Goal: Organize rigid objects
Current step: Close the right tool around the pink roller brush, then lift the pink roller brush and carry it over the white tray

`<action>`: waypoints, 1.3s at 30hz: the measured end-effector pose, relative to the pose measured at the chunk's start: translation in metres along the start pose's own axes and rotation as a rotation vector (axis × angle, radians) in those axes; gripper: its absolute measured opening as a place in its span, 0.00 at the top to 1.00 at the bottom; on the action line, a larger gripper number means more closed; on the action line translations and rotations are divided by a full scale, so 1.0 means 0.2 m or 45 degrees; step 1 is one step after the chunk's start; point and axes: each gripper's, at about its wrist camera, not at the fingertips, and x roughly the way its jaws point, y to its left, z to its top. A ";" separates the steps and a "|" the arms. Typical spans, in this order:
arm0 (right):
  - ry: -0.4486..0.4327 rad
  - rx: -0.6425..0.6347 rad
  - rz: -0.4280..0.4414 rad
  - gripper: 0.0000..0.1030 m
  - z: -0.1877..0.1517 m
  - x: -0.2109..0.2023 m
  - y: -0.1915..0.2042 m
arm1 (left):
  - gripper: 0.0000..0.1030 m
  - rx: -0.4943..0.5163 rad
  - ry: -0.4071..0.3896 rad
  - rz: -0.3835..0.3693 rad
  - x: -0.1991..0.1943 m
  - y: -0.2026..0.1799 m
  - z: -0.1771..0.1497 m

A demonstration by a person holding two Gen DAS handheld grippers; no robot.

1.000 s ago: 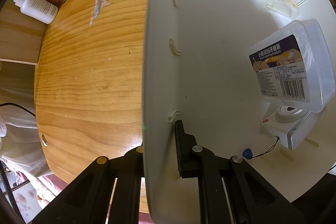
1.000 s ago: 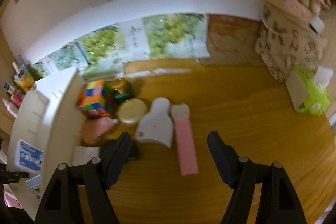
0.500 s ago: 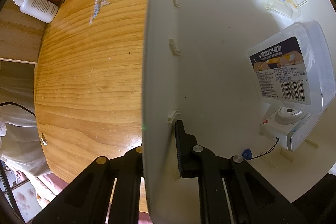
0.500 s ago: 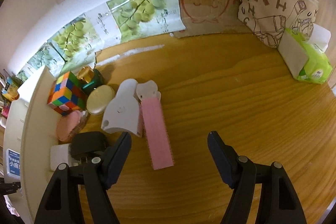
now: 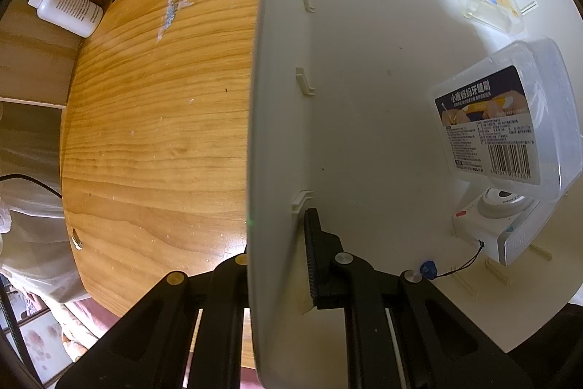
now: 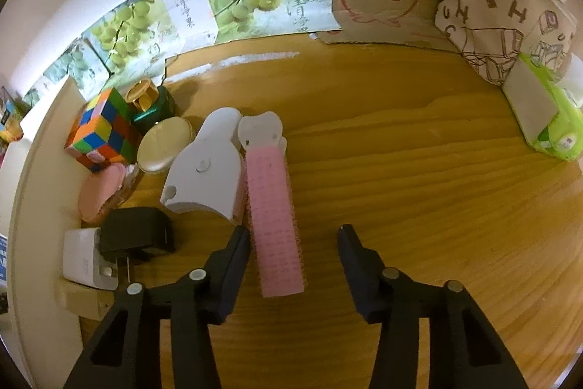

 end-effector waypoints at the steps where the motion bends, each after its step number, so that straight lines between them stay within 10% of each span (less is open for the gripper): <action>1: -0.002 -0.008 -0.003 0.55 0.00 0.00 0.00 | 0.87 0.000 0.000 0.001 0.00 0.00 0.00; 11: -0.009 -0.038 0.005 0.76 0.02 0.00 0.02 | 0.87 -0.003 0.001 0.006 0.01 0.00 0.00; 39: 0.090 0.052 -0.003 0.76 0.01 -0.09 -0.01 | 0.87 0.038 -0.005 0.018 0.00 -0.04 -0.01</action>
